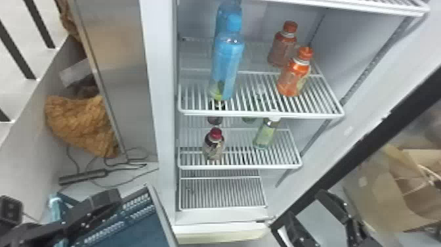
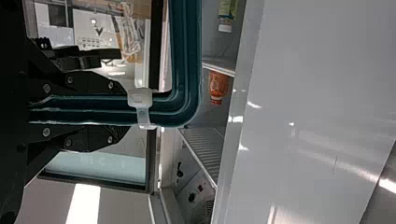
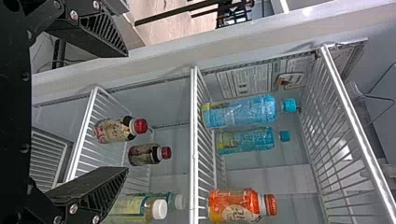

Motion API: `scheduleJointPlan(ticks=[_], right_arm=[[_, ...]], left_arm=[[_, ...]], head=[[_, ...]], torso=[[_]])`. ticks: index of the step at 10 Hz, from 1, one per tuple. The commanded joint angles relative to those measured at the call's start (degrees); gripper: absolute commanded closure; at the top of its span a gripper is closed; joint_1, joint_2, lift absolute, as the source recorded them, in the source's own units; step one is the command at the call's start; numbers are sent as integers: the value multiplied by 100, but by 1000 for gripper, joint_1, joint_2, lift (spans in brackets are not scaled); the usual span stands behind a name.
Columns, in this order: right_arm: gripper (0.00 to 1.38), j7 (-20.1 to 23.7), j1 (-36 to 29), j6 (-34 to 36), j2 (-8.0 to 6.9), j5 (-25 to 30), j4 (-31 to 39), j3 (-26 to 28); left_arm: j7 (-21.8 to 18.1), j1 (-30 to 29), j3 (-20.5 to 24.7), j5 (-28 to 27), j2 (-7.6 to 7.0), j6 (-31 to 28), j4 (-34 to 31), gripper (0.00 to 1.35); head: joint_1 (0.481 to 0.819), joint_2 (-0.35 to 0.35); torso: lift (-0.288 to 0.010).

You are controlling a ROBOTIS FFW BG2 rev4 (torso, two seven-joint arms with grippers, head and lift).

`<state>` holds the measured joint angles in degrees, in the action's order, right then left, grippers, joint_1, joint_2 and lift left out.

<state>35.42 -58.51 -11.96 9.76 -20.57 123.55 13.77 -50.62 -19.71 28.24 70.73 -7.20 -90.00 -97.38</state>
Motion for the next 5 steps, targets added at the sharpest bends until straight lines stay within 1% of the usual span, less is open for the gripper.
scheduleJointPlan(ticks=[1,5], right_arm=[[163,0,16,0,9,0,-1,-18],[162,0,58,0,17,-23,-15,-40]], left_arm=[[0,-11,9,-1,0,-3,0,1199],[0,-25,21,11,9,-3,0,1199]], head=[[695,-171],[695,-166]], torso=[[-10],[-10]])
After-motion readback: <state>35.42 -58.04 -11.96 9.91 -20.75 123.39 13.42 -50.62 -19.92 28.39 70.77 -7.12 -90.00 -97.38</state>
